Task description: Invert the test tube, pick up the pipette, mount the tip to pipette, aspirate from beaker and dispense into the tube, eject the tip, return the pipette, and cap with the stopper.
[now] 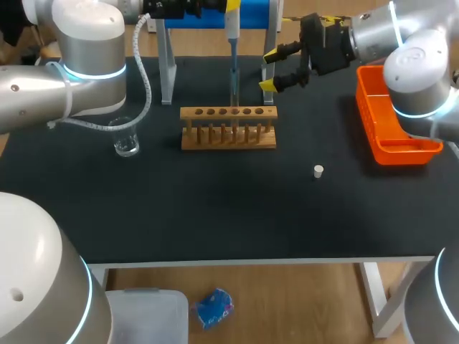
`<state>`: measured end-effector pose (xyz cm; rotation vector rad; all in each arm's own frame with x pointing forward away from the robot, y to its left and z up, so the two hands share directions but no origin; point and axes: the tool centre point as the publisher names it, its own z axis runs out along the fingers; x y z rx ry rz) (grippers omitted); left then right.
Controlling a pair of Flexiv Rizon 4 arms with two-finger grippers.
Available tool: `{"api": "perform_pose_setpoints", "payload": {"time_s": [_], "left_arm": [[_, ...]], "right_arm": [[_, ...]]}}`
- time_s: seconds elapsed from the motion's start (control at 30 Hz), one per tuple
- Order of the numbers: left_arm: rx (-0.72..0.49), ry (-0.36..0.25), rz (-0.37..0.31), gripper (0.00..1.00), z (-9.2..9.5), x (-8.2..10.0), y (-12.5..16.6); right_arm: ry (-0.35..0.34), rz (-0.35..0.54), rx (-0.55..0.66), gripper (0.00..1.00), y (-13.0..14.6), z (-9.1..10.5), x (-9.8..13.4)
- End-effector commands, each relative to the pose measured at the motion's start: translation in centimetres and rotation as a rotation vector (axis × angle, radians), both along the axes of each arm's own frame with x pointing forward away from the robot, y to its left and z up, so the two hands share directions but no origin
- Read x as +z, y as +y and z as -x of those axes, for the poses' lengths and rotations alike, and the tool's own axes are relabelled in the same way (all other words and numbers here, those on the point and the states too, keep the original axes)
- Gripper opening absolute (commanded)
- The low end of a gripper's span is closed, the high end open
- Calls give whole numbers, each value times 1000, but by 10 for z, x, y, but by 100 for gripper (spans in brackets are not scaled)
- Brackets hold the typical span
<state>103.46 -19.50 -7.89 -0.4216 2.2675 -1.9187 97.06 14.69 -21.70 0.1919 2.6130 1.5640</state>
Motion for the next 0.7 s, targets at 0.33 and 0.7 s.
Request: {"api": "perform_pose_setpoints", "payload": {"time_s": [0.33, 0.7], "left_arm": [[1, -1, 0, 0, 1, 0, 0], [0, -20, -5, 0, 2, 3, -1]], "right_arm": [[-1, -2, 0, 100, 0, 0, -1], [-1, -2, 0, 100, 0, 0, -1]]}}
